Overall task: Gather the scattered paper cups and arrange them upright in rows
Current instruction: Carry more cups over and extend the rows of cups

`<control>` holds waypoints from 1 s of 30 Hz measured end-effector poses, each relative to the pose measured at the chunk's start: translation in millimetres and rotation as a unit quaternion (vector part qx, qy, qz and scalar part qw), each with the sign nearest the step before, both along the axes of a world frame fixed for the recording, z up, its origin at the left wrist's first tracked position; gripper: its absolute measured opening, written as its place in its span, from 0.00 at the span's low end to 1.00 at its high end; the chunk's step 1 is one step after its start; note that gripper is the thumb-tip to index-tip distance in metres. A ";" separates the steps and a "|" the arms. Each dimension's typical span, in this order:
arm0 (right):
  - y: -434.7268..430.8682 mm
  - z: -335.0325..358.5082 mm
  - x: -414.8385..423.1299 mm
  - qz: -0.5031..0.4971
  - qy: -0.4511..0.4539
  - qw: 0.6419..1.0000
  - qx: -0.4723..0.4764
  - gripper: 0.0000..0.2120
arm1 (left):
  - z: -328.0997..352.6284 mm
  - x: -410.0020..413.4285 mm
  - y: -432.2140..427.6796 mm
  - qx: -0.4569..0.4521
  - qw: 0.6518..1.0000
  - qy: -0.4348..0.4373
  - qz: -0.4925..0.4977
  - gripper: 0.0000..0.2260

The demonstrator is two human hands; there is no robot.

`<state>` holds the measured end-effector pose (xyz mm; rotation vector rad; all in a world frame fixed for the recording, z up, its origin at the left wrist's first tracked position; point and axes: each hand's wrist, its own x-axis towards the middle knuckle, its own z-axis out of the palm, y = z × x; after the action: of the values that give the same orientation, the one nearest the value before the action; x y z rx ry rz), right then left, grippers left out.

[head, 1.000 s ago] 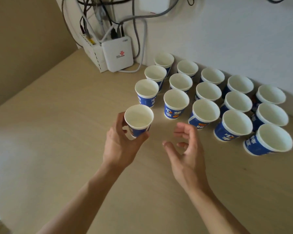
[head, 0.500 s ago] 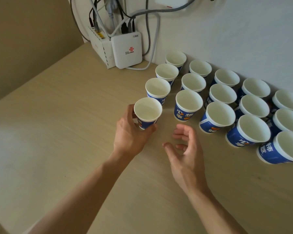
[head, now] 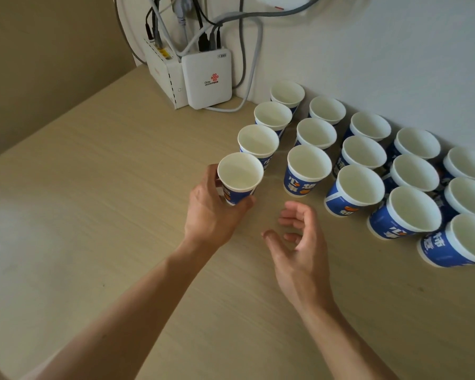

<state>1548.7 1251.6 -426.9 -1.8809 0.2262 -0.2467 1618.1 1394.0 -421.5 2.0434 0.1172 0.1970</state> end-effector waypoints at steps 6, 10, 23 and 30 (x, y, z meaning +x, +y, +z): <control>0.3 -0.2 -3.8 -0.009 0.002 1.000 0.002 0.24 | -0.2 3.0 0.2 0.005 1.000 -0.003 -0.003 0.27; -3.3 -1.0 -9.4 -0.017 0.001 1.000 0.001 0.24 | 1.2 1.0 0.9 0.001 1.000 0.006 -0.003 0.29; -36.2 90.6 -69.5 -0.134 0.023 0.990 0.040 0.22 | 88.4 -100.0 -11.4 -0.065 0.997 0.037 0.019 0.28; -71.8 182.8 -152.0 -0.255 0.013 0.960 0.112 0.22 | 203.8 -157.6 -62.1 -0.108 0.991 0.034 -0.076 0.20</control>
<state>1396.7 1179.8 -244.1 -1.5741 0.7307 -0.5242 1460.5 1332.0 -217.7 1.8348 0.0222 0.0185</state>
